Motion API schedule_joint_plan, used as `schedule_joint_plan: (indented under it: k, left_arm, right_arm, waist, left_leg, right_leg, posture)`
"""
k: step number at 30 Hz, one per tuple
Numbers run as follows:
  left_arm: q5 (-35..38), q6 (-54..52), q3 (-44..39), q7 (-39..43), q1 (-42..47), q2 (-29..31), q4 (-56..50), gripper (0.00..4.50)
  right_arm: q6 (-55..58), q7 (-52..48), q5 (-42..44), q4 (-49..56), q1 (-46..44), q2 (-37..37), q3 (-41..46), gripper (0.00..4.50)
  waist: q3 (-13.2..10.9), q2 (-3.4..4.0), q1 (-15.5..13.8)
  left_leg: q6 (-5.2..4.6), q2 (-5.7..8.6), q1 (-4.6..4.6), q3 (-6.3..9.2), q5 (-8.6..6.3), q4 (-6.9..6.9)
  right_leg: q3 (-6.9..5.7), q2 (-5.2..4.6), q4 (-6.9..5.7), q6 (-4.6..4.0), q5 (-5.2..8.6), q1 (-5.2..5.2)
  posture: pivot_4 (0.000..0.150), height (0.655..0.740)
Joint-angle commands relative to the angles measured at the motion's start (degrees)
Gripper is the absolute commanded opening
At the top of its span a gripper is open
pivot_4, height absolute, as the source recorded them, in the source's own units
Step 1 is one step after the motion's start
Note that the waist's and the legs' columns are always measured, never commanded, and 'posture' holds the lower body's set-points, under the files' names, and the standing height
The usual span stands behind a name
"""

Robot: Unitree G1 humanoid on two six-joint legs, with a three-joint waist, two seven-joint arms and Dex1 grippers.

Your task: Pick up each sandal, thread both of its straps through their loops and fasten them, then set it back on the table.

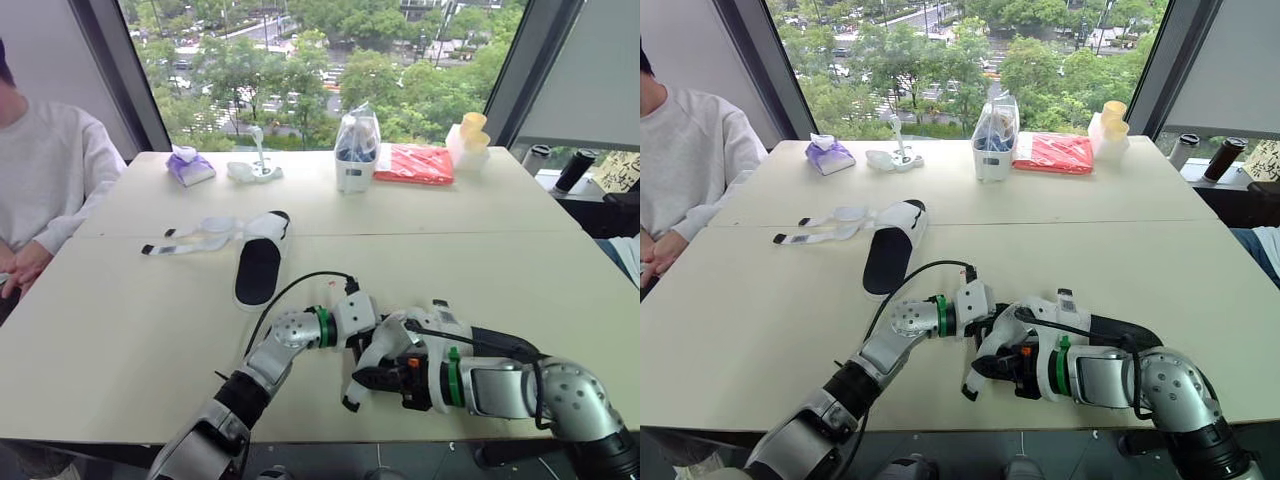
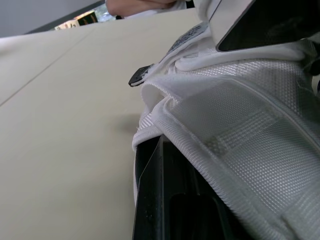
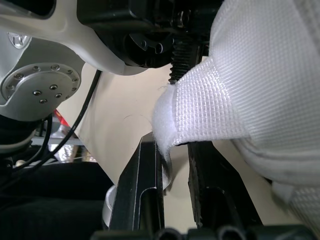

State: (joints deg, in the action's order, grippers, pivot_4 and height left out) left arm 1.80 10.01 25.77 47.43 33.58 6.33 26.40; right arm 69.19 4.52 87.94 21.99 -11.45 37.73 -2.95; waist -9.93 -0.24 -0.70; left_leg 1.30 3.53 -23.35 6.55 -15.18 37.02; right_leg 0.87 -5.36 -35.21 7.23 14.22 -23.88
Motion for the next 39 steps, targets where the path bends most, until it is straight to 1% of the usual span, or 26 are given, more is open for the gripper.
schedule_joint_plan:
  k: [1, 5, 6, 7, 8, 10, 12, 17, 26, 30, 31, 33, 35, 36, 37, 39]
  left_arm:
    - [-4.48, -4.53, -1.51, -0.29, -3.38, 7.83, 5.52, 0.00]
    - [-5.65, -4.49, -0.26, -0.20, -3.78, 10.03, 5.84, 0.00]
    - [-5.47, -4.47, -0.16, -0.15, -3.82, 10.14, 5.87, 0.00]
    - [-5.31, -4.52, -0.07, -0.13, -3.89, 10.20, 5.77, 0.00]
    - [-5.21, -4.49, 0.02, -0.11, -3.92, 10.24, 5.77, 0.00]
    - [-4.82, -4.47, 0.10, -0.09, -3.81, 10.21, 5.97, 0.00]
    - [-4.55, -4.31, -0.01, -0.06, -3.61, 9.99, 6.43, 0.00]
    - [-4.11, -3.45, -0.40, 0.28, -3.31, 8.96, 7.32, 0.00]
    - [-4.28, -3.02, -0.51, 1.10, -2.47, 8.47, 8.11, 0.00]
    - [-4.31, -2.93, -0.56, 1.06, -2.53, 8.53, 8.00, 0.00]
    - [-4.30, -2.97, -0.59, 1.03, -2.63, 8.57, 7.87, 0.00]
    - [-4.27, -3.04, -0.64, 1.02, -2.80, 8.64, 7.63, 0.00]
    - [-4.21, -3.13, -0.75, 0.96, -3.10, 8.76, 7.43, 0.00]
    - [-4.21, -3.13, -0.77, 0.93, -3.21, 8.80, 7.38, 0.00]
    - [-4.17, -3.19, -0.82, 0.95, -3.30, 8.84, 7.29, 0.00]
    - [-4.17, -3.19, -0.83, 0.98, -3.36, 8.84, 7.26, 0.00]
  right_arm:
    - [-2.69, -4.63, 5.00, 4.72, 0.27, -3.11, 0.09, 0.16]
    - [-5.47, -2.40, 0.56, 2.36, 2.98, -7.41, -1.51, 0.16]
    - [-5.98, -2.25, 0.08, 2.02, 3.59, -7.95, -1.36, 0.66]
    - [-6.27, -2.23, -0.12, 1.88, 4.06, -8.27, -1.20, 1.26]
    - [-6.58, -1.54, 0.53, 1.82, 4.79, -8.58, -0.79, 1.63]
    - [-7.06, -1.27, 2.84, 3.78, 6.63, -7.66, 0.31, 2.68]
    - [-7.60, -1.00, 5.43, 6.00, 8.20, -6.58, 1.25, 2.68]
    - [-9.54, 0.79, 7.85, 8.11, 10.90, -5.03, 1.48, 2.68]
    - [-11.37, -0.05, 2.40, 4.66, 10.67, -7.43, -1.83, 2.68]
    - [-11.89, -0.83, -1.41, 2.18, 9.88, -9.86, -3.04, 2.68]
    - [-12.18, -0.53, -2.51, 1.70, 9.82, -10.53, -3.05, 2.45]
    - [-12.43, 0.23, -3.51, 1.03, 9.95, -11.63, -2.67, 1.81]
    - [-12.90, -0.52, -3.67, 1.91, 10.64, -12.28, -1.90, 0.89]
    - [-13.31, -0.74, -3.66, 2.31, 10.98, -12.67, -1.48, 0.21]
    - [-13.70, -0.80, -3.51, 2.70, 11.23, -13.03, -1.09, 0.01]
    - [-13.79, -0.90, -3.46, 3.31, 11.48, -13.09, -0.77, 0.01]
  waist:
    - [0.01, -0.01, 0.04]
    - [0.04, 0.04, 0.17]
    - [0.08, -0.06, 0.19]
    - [0.11, -0.15, 0.30]
    - [0.15, -0.21, 0.52]
    - [0.18, -0.24, 1.16]
    - [0.19, -0.24, 1.48]
    - [0.36, -0.27, 1.52]
    - [0.47, -0.32, 1.33]
    - [0.49, -0.32, 1.36]
    - [0.49, -0.31, 1.36]
    - [0.50, -0.30, 1.36]
    - [0.50, -0.30, 1.36]
    - [0.53, -0.30, 1.40]
    - [0.58, -0.33, 1.39]
    - [0.59, -0.34, 1.41]
  left_leg:
    - [0.00, -0.01, 0.01, 0.01, 0.00, 0.00]
    - [0.00, -0.05, 0.18, 0.02, 0.00, 0.00]
    - [0.00, -0.05, 0.20, 0.01, 0.00, -0.01]
    - [0.00, -0.08, 0.32, 0.02, 0.00, -0.01]
    - [0.00, -0.13, 0.43, 0.02, -0.01, -0.02]
    - [-0.04, -0.25, 0.97, -0.03, -0.06, -0.10]
    - [-0.06, -0.34, 1.09, 0.01, -0.08, -0.11]
    - [-0.04, -0.48, 1.29, 0.07, -0.09, -0.08]
    - [-0.05, -0.48, 1.25, 0.04, -0.08, -0.06]
    - [-0.05, -0.48, 1.26, 0.04, -0.08, -0.05]
    - [-0.05, -0.48, 1.26, 0.04, -0.08, -0.06]
    - [-0.05, -0.48, 1.26, 0.04, -0.08, -0.06]
    - [-0.05, -0.48, 1.25, 0.04, -0.09, -0.06]
    - [-0.05, -0.48, 1.23, 0.04, -0.09, -0.06]
    - [-0.05, -0.48, 1.24, 0.04, -0.09, -0.06]
    - [-0.05, -0.48, 1.24, 0.06, -0.09, -0.07]
  right_leg:
    - [0.00, 0.01, 0.00, 0.00, 0.00, 0.01]
    - [0.01, 0.09, -0.01, -0.01, 0.00, 0.17]
    - [0.04, 0.09, -0.01, -0.01, 0.00, 0.18]
    - [0.03, 0.12, 0.00, -0.02, 0.00, 0.30]
    - [0.04, 0.18, 0.00, -0.03, 0.00, 0.39]
    - [0.08, 0.25, 0.07, -0.10, 0.02, 0.88]
    - [0.08, 0.31, 0.12, -0.33, 0.12, 1.03]
    - [0.17, 0.33, 0.12, -0.43, 0.08, 1.12]
    - [0.17, 0.35, 0.13, -0.53, 0.01, 1.08]
    - [0.17, 0.35, 0.12, -0.51, 0.02, 1.08]
    - [0.17, 0.34, 0.12, -0.51, 0.02, 1.07]
    - [0.17, 0.35, 0.12, -0.52, 0.02, 1.06]
    - [0.18, 0.34, 0.13, -0.52, 0.01, 1.06]
    - [0.18, 0.34, 0.13, -0.52, 0.01, 1.03]
    - [0.18, 0.34, 0.12, -0.52, 0.01, 1.04]
    - [0.18, 0.34, 0.12, -0.48, 0.03, 1.04]
  posture:
    - [0.150, 0.7400]
    - [0.150, 0.7400]
    - [0.150, 0.7400]
    - [0.150, 0.7400]
    - [0.150, 0.7400]
    - [0.150, 0.7400]
    - [0.150, 0.7400]
    - [0.150, 0.7400]
    - [0.150, 0.7400]
    - [0.150, 0.7400]
    - [0.150, 0.7400]
    - [0.150, 0.7400]
    - [0.150, 0.7400]
    - [0.150, 0.7400]
    - [0.150, 0.7400]
    - [0.150, 0.7400]
